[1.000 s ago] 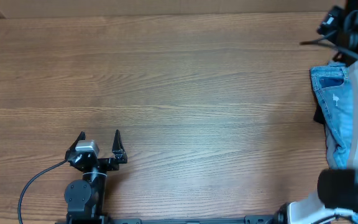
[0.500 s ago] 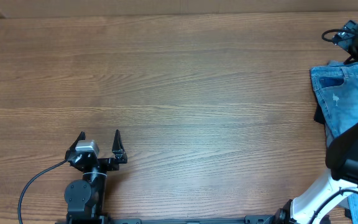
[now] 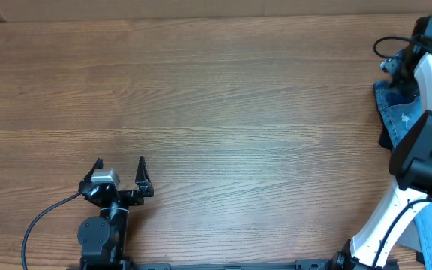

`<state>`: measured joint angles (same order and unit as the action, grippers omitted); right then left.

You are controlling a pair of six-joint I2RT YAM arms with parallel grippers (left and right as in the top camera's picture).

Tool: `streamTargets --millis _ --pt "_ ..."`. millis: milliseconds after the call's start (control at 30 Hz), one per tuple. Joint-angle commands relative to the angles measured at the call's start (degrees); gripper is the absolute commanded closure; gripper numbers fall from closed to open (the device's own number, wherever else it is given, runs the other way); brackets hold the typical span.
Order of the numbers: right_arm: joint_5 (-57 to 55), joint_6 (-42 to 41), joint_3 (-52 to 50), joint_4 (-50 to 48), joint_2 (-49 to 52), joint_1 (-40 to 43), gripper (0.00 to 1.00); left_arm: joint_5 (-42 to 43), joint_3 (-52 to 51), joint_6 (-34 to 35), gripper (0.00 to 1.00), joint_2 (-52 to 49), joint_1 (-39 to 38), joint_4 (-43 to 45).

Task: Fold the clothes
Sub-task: 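Reach the right gripper up and over to the jeans on the pile, then grasp the light-blue jeans waistband with the right gripper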

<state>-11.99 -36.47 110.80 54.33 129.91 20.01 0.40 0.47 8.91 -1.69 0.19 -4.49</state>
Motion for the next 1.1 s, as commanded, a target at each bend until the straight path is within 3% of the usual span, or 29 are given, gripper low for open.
streamTargets --millis 0,467,867,1067 --pt "0.5 -2.8 0.6 0.7 2.0 -0.1 0.23 0.5 -0.2 0.5 0.0 -0.1 -0.2 0.0" --pt "0.5 -0.5 0.4 1.2 2.8 -2.7 0.16 0.5 -0.2 0.5 0.0 -0.1 -0.2 0.0" --pt "-5.9 2.0 -5.7 -6.6 2.9 -5.5 0.11 0.5 -0.2 0.5 0.0 -0.1 -0.2 0.0" --pt "-4.4 2.4 -8.1 -10.8 2.9 -5.5 0.16 0.5 -0.2 0.5 0.0 -0.1 -0.2 0.0"
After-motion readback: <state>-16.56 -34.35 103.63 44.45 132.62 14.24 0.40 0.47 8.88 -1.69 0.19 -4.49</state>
